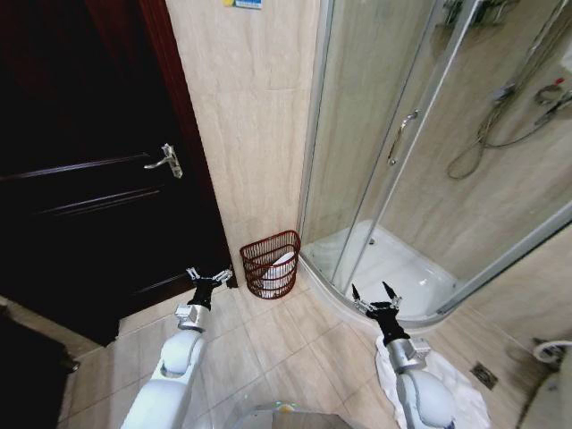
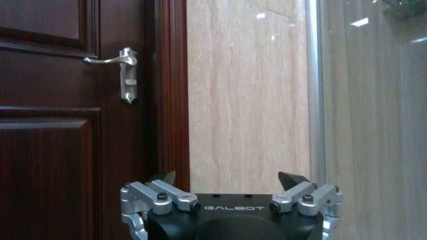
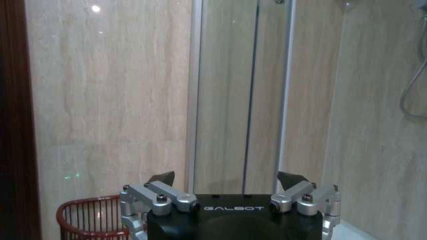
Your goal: Discard the used towel into the hamper.
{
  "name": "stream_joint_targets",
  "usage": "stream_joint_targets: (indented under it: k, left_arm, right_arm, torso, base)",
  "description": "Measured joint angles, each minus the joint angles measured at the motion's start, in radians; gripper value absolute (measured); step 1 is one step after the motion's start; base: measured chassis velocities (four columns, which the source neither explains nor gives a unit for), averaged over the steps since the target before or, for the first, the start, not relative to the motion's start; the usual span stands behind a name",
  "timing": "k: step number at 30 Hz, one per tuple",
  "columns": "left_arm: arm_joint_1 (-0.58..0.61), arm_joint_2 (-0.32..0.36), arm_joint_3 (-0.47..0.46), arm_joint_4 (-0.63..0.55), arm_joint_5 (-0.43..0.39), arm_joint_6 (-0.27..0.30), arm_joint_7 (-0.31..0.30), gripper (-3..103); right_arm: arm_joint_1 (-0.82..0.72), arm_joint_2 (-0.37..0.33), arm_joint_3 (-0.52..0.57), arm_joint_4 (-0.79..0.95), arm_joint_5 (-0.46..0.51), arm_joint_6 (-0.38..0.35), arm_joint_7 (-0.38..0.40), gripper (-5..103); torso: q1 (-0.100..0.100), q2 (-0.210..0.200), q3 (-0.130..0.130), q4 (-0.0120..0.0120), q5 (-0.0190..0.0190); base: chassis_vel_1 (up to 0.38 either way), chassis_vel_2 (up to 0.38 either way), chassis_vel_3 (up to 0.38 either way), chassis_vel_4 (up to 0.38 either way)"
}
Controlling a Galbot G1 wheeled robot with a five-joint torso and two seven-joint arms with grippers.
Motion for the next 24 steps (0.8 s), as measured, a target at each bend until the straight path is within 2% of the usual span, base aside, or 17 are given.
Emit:
stream_joint_targets:
  k: [24]
  left_arm:
    - [0.006,0.001,0.011,0.002,0.009,-0.006,-0.003,100]
  right_arm:
    - [-0.009,0.007,0.002,-0.021,-0.004,0.025,0.000,100]
  torso:
    - [0.000,0.000,0.000,0.0001,0.0000]
  base:
    - [0.118,-0.120,-0.117,0.118]
